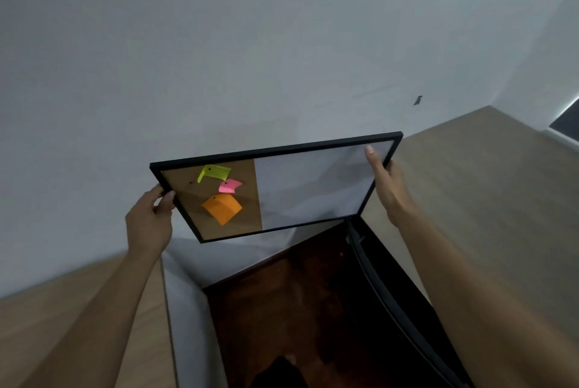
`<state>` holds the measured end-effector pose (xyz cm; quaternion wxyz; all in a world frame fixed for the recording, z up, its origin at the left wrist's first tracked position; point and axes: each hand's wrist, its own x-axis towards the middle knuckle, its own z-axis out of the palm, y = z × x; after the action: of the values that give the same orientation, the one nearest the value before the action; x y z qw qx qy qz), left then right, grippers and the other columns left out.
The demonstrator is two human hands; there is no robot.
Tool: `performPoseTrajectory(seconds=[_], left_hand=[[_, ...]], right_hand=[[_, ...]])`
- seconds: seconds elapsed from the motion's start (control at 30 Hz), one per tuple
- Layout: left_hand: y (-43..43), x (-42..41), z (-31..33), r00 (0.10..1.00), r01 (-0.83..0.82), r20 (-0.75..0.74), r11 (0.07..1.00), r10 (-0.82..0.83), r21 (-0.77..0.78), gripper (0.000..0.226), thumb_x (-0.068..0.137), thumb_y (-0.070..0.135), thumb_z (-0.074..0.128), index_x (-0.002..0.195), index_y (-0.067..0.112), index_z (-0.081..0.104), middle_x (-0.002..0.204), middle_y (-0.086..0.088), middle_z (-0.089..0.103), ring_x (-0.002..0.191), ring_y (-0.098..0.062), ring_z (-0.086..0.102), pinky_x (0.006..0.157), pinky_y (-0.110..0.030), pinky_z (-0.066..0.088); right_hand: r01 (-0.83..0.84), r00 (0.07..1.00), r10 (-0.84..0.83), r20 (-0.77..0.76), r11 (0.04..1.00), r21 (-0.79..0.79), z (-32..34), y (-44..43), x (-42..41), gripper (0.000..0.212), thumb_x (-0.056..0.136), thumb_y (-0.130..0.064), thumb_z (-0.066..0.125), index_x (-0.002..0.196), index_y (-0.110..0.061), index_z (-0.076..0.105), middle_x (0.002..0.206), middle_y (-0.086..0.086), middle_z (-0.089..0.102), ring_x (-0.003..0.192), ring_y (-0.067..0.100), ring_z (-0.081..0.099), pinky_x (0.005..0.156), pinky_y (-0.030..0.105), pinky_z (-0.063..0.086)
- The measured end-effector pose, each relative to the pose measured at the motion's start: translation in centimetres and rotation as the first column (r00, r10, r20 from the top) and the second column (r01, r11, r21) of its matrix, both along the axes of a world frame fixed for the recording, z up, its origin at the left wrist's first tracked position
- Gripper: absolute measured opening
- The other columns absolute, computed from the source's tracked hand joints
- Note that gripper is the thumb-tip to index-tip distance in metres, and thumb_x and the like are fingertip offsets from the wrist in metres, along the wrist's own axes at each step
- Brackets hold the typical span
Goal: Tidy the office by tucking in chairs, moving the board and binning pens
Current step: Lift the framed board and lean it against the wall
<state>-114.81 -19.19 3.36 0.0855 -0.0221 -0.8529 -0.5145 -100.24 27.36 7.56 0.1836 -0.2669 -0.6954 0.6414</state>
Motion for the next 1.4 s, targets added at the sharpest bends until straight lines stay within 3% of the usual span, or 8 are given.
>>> performPoseTrajectory(seconds=[0.17, 0.43, 0.6, 0.77, 0.9, 0.97, 1.13, 1.4], left_hand=[[7.1, -4.5, -2.6, 0.993, 0.059, 0.107, 0.998, -0.057, -0.013, 0.034, 0.105, 0.013, 0.064, 0.091, 0.044, 0.065, 0.093, 0.01, 0.074, 0.093, -0.03, 0.077, 0.088, -0.054, 0.06], [16.0, -11.7, -6.8, 0.969, 0.188, 0.173, 0.98, -0.174, -0.063, 0.031, 0.103, 0.009, 0.064, 0.099, 0.039, 0.065, 0.101, 0.021, 0.074, 0.094, -0.026, 0.077, 0.09, -0.056, 0.063], [20.6, -14.5, -7.8, 0.949, 0.238, 0.224, 0.97, -0.22, -0.056, 0.027, 0.106, 0.012, 0.061, 0.106, 0.039, 0.067, 0.106, 0.021, 0.074, 0.1, -0.021, 0.076, 0.094, -0.056, 0.062], [23.9, -16.1, -8.3, 0.953, 0.215, 0.23, 0.975, -0.196, -0.059, 0.017, 0.103, 0.023, 0.061, 0.103, 0.039, 0.067, 0.1, 0.015, 0.076, 0.091, -0.02, 0.078, 0.088, -0.056, 0.064], [25.9, -16.4, -9.1, 0.961, 0.154, 0.247, 0.984, -0.128, -0.089, 0.016, 0.105, 0.019, 0.062, 0.1, 0.034, 0.066, 0.098, 0.004, 0.076, 0.09, -0.022, 0.077, 0.085, -0.056, 0.064], [26.3, -16.7, -9.5, 0.962, 0.146, 0.246, 0.983, -0.116, -0.108, 0.008, 0.104, 0.036, 0.061, 0.104, 0.031, 0.066, 0.099, 0.002, 0.075, 0.091, -0.023, 0.076, 0.085, -0.059, 0.064], [28.1, -17.5, -9.3, 0.969, 0.12, 0.229, 0.986, -0.092, -0.113, 0.032, 0.103, 0.059, 0.056, 0.102, 0.028, 0.066, 0.097, 0.002, 0.076, 0.094, -0.025, 0.077, 0.084, -0.059, 0.064], [33.6, -17.9, -9.4, 0.971, 0.078, 0.23, 0.995, -0.063, -0.057, 0.016, 0.109, 0.039, 0.057, 0.103, 0.026, 0.064, 0.094, -0.002, 0.078, 0.09, -0.02, 0.077, 0.085, -0.053, 0.063]], right_hand=[[0.132, 0.983, -0.128, 0.13, 0.991, -0.022, -2.3, 6.5, -3.9, 0.132, 0.066, -0.109, 0.055, 0.171, -0.032, 0.03, 0.179, -0.005, 0.027, 0.163, 0.018, 0.031, 0.134, 0.057, 0.027], [0.181, 0.93, -0.142, 0.339, 0.98, -0.087, -9.6, 19.9, -12.5, 0.122, 0.065, -0.111, 0.053, 0.167, -0.045, 0.036, 0.175, -0.014, 0.036, 0.161, 0.016, 0.038, 0.132, 0.06, 0.027], [0.162, 0.931, -0.115, 0.347, 0.981, -0.11, -10.4, 24.2, -17.3, 0.111, 0.068, -0.113, 0.042, 0.164, -0.058, 0.032, 0.178, -0.021, 0.027, 0.168, 0.009, 0.014, 0.136, 0.061, 0.012], [0.163, 0.936, -0.113, 0.332, 0.979, -0.126, -10.2, 27.1, -22.1, 0.11, 0.068, -0.114, 0.037, 0.163, -0.059, 0.033, 0.177, -0.022, 0.028, 0.169, 0.008, 0.012, 0.136, 0.06, 0.011], [0.137, 0.937, -0.087, 0.338, 0.983, -0.127, -9.7, 28.7, -25.4, 0.123, 0.063, -0.116, 0.037, 0.168, -0.053, 0.027, 0.18, -0.016, 0.024, 0.169, 0.013, 0.015, 0.136, 0.061, 0.015], [0.124, 0.937, -0.068, 0.341, 0.982, -0.145, -9.7, 29.7, -27.2, 0.129, 0.059, -0.118, 0.038, 0.169, -0.051, 0.025, 0.18, -0.015, 0.024, 0.168, 0.017, 0.021, 0.134, 0.062, 0.019], [0.004, 0.952, 0.047, 0.304, 0.986, -0.165, -9.0, 29.2, -29.3, 0.122, 0.065, -0.116, 0.028, 0.17, -0.056, 0.013, 0.183, -0.014, 0.01, 0.17, 0.019, 0.012, 0.136, 0.063, 0.013], [-0.105, 0.924, 0.177, 0.34, 0.97, -0.221, -12.8, 24.3, -29.3, 0.13, 0.068, -0.115, 0.024, 0.173, -0.044, -0.002, 0.183, -0.016, -0.005, 0.17, 0.017, 0.01, 0.137, 0.059, 0.012]])
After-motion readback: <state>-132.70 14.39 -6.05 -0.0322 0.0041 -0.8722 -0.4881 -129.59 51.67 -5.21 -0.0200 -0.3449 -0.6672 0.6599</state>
